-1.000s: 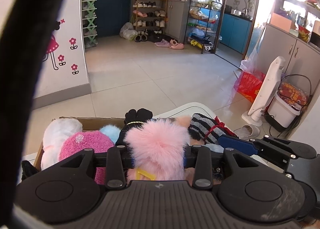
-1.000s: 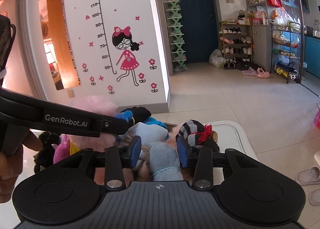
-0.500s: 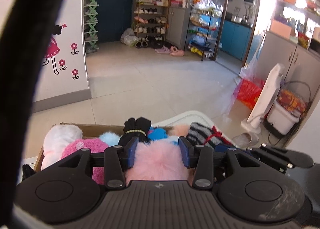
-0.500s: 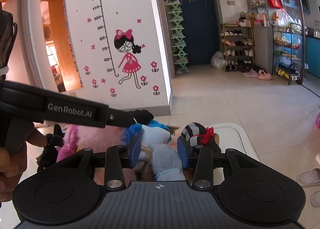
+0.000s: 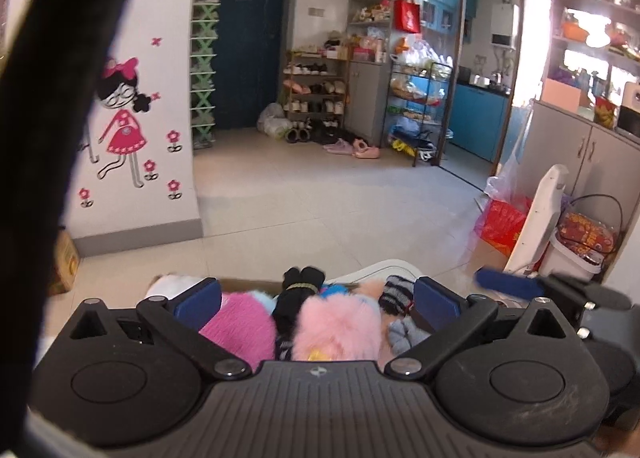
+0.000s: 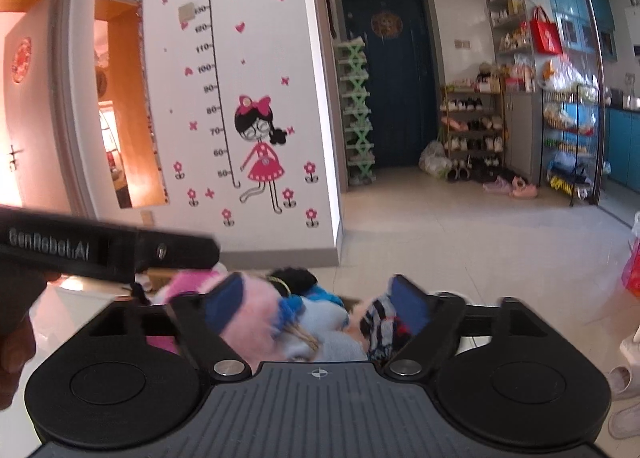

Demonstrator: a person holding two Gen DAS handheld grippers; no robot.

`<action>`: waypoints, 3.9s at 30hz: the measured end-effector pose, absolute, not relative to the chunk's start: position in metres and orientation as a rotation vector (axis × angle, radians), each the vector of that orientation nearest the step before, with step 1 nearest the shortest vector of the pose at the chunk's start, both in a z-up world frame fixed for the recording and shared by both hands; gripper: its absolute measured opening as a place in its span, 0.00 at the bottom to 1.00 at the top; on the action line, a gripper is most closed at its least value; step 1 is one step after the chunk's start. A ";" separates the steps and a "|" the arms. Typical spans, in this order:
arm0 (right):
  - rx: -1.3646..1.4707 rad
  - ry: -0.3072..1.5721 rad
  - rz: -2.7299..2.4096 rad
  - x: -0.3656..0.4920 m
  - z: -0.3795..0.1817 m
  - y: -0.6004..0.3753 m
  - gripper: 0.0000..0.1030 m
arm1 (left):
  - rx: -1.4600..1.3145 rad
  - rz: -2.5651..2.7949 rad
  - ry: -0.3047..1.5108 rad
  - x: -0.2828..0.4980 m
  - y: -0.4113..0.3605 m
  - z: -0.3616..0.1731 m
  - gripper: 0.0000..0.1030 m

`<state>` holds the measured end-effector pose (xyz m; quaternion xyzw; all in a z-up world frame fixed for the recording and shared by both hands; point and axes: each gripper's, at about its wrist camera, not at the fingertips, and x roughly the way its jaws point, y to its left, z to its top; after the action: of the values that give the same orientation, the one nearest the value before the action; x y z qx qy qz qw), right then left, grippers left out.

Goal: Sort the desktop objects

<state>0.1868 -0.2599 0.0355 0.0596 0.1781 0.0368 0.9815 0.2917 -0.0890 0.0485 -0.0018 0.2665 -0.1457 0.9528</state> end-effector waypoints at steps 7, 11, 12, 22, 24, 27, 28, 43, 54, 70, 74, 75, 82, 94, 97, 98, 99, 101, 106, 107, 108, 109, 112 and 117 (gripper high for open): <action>0.127 0.341 0.054 0.136 0.058 -0.242 1.00 | 0.056 -0.232 0.519 0.254 -0.089 0.063 0.99; 0.191 0.375 0.011 0.091 0.049 -0.244 1.00 | 0.070 -0.224 0.533 0.216 -0.091 0.060 0.99; 0.197 0.381 -0.007 0.077 0.045 -0.246 1.00 | 0.093 -0.210 0.536 0.205 -0.094 0.058 0.99; 0.170 0.492 -0.034 -0.035 0.030 -0.230 1.00 | 0.098 -0.188 0.563 0.124 -0.109 0.034 0.99; 0.136 0.488 -0.043 -0.047 0.039 -0.223 1.00 | 0.041 -0.200 0.590 0.123 -0.103 0.036 0.99; 0.106 0.476 -0.061 -0.060 0.050 -0.216 1.00 | -0.021 -0.216 0.608 0.119 -0.093 0.037 0.99; 0.104 0.471 -0.063 -0.067 0.052 -0.215 1.00 | -0.034 -0.220 0.598 0.117 -0.090 0.038 0.99; 0.098 0.479 -0.039 -0.095 0.053 -0.199 1.00 | 0.065 -0.095 0.617 0.089 -0.094 0.028 0.99; 0.097 0.488 -0.033 -0.085 0.046 -0.197 1.00 | 0.151 -0.037 0.598 0.080 -0.084 0.019 0.99; 0.107 0.512 -0.018 -0.085 0.032 -0.191 1.00 | 0.207 -0.035 0.653 0.079 -0.086 0.008 0.99; 0.112 0.515 -0.021 -0.086 0.031 -0.192 1.00 | 0.231 -0.035 0.669 0.079 -0.090 0.006 0.99; 0.113 0.515 -0.021 -0.086 0.031 -0.192 1.00 | 0.246 -0.028 0.663 0.077 -0.092 0.006 0.99; 0.113 0.516 -0.021 -0.086 0.029 -0.192 1.00 | 0.234 -0.045 0.626 0.071 -0.091 0.011 0.99; 0.108 0.517 -0.017 -0.086 0.027 -0.189 1.00 | 0.210 -0.045 0.631 0.075 -0.089 0.010 0.99; 0.107 0.518 -0.015 -0.086 0.027 -0.188 1.00 | 0.208 -0.015 0.659 0.078 -0.088 0.010 0.99; 0.107 0.519 -0.014 -0.086 0.027 -0.188 1.00 | 0.208 -0.014 0.667 0.079 -0.087 0.010 0.99; 0.106 0.520 -0.013 -0.086 0.027 -0.188 1.00 | 0.210 -0.010 0.675 0.079 -0.087 0.010 0.99; 0.104 0.521 -0.011 -0.086 0.026 -0.186 1.00 | 0.215 -0.004 0.681 0.079 -0.087 0.010 0.99; 0.102 0.524 -0.008 -0.086 0.026 -0.184 1.00 | 0.226 -0.003 0.672 0.076 -0.087 0.012 0.99; 0.100 0.523 -0.007 -0.086 0.027 -0.184 1.00 | 0.224 -0.007 0.669 0.075 -0.087 0.013 0.99; 0.100 0.522 -0.006 -0.087 0.027 -0.184 1.00 | 0.223 -0.009 0.666 0.074 -0.087 0.014 0.99; 0.100 0.522 -0.006 -0.087 0.028 -0.184 1.00 | 0.220 -0.015 0.666 0.075 -0.086 0.015 0.99; 0.098 0.521 -0.004 -0.086 0.028 -0.183 1.00 | 0.198 -0.037 0.665 0.076 -0.083 0.018 0.99; 0.092 0.521 -0.002 -0.086 0.029 -0.181 1.00 | 0.156 -0.055 0.654 0.078 -0.077 0.022 0.99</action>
<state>-0.0863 -0.1809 0.0293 0.0456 0.2575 -0.0009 0.9652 0.0780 -0.0774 0.0221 0.0767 0.3210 -0.0268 0.9436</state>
